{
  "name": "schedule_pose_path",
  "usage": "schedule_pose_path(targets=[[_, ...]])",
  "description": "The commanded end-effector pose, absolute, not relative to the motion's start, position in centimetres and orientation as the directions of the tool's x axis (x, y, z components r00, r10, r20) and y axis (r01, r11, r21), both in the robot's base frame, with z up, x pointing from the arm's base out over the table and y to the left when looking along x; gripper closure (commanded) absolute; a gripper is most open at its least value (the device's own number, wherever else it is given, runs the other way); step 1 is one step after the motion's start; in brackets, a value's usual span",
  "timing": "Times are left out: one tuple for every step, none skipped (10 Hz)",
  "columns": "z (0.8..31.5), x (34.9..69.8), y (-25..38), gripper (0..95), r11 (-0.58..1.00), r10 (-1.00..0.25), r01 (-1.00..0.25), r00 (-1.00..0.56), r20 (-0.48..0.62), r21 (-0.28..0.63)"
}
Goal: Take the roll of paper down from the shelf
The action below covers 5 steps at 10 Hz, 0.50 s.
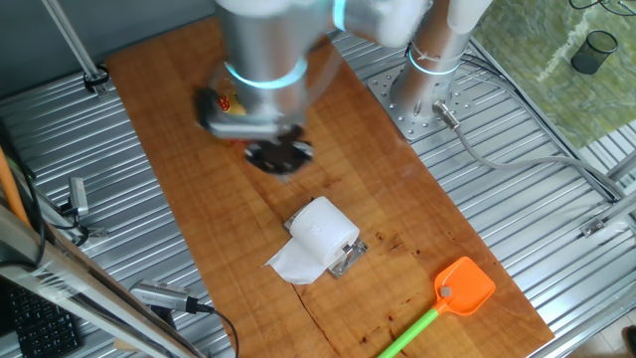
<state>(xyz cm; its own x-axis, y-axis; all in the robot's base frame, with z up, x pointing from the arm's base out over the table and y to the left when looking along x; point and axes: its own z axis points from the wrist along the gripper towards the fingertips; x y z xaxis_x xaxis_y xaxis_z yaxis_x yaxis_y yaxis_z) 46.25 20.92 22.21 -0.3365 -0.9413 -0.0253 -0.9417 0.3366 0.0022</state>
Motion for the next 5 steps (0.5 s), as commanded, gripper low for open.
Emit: schedule_pose_path(targets=[[21.1, 44.5, 28.7, 95.0, 0.025, -0.999, -0.999, -0.027, -0.032, 0.046], [20.7, 44.5, 29.8, 95.0, -0.037, -0.999, -0.998, 0.036, -0.027, 0.050], [20.2, 44.4, 30.5, 95.0, -0.083, -0.996, -0.995, 0.082, -0.024, 0.055], [19.9, 44.1, 31.0, 95.0, -0.115, -0.993, -0.992, 0.115, -0.013, 0.054], [19.6, 43.7, 31.2, 95.0, -0.147, -0.989, -0.988, 0.146, -0.012, 0.053]])
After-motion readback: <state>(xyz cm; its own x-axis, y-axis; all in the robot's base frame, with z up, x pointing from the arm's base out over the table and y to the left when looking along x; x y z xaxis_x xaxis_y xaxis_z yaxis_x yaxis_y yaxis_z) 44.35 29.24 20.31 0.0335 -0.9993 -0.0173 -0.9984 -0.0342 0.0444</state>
